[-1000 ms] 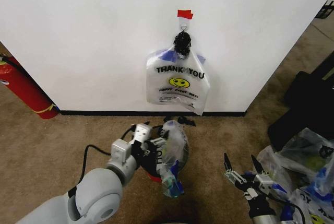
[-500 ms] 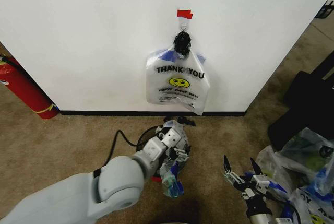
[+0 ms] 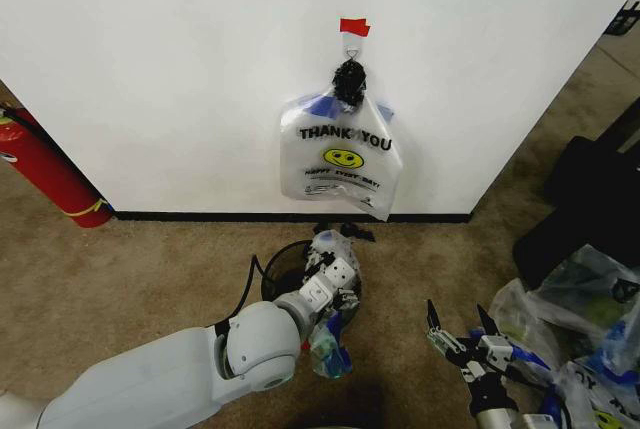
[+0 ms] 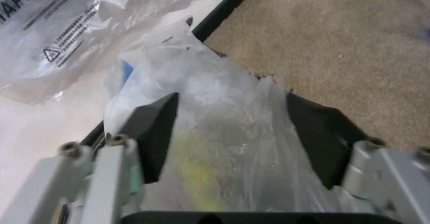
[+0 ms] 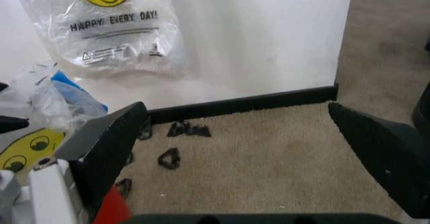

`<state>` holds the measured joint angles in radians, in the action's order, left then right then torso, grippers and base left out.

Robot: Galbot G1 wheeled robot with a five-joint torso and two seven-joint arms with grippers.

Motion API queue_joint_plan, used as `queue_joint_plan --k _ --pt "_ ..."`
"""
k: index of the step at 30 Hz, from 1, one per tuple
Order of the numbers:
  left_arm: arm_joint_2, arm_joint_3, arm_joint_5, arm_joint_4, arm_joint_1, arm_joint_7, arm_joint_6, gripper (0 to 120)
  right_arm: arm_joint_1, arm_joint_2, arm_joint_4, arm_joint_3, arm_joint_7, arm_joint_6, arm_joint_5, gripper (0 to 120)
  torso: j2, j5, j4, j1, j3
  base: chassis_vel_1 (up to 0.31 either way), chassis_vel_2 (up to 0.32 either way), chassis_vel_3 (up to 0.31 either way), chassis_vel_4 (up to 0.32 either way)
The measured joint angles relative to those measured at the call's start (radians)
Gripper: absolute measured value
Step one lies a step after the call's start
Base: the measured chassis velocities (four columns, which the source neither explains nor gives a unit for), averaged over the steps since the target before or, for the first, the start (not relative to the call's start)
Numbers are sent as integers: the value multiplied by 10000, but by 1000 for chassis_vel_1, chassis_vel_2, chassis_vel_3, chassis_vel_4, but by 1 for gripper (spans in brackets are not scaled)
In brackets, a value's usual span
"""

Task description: Pick up the garbage bag from the wall and place it over the trash bin.

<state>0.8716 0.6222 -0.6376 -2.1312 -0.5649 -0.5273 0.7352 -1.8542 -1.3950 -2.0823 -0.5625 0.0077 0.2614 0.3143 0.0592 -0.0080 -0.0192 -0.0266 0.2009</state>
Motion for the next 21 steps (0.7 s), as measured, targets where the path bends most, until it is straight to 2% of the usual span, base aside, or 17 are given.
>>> queue_joint_plan --k 3,6,11,14,17,21 --pt "3 2 120 30 -52 -49 6 48 1 12 0 -9 -6 -1 11 100 0 0 -1 0 0 0 0 0 0" --pt "-41 -6 142 30 -79 -61 -28 41 10 20 13 -13 -7 -1 18 100 0 0 -1 0 0 0 0 0 0" --pt "-109 -169 127 34 -195 -87 -106 19 77 90 46 9 -7 -39 27 100 0 0 -1 0 0 0 0 0 0" --pt "-144 -256 113 33 -247 -109 -156 13 124 122 50 35 -1 -82 41 100 0 0 -1 0 0 0 0 0 0" --pt "-261 -446 72 -68 -391 -145 -205 0 234 282 -46 195 109 -393 331 100 0 -1 -1 0 0 0 0 0 0" --pt "-364 -612 -92 -149 -498 -241 -259 0 407 660 -275 565 360 -958 831 100 0 0 -1 0 0 0 0 0 0"
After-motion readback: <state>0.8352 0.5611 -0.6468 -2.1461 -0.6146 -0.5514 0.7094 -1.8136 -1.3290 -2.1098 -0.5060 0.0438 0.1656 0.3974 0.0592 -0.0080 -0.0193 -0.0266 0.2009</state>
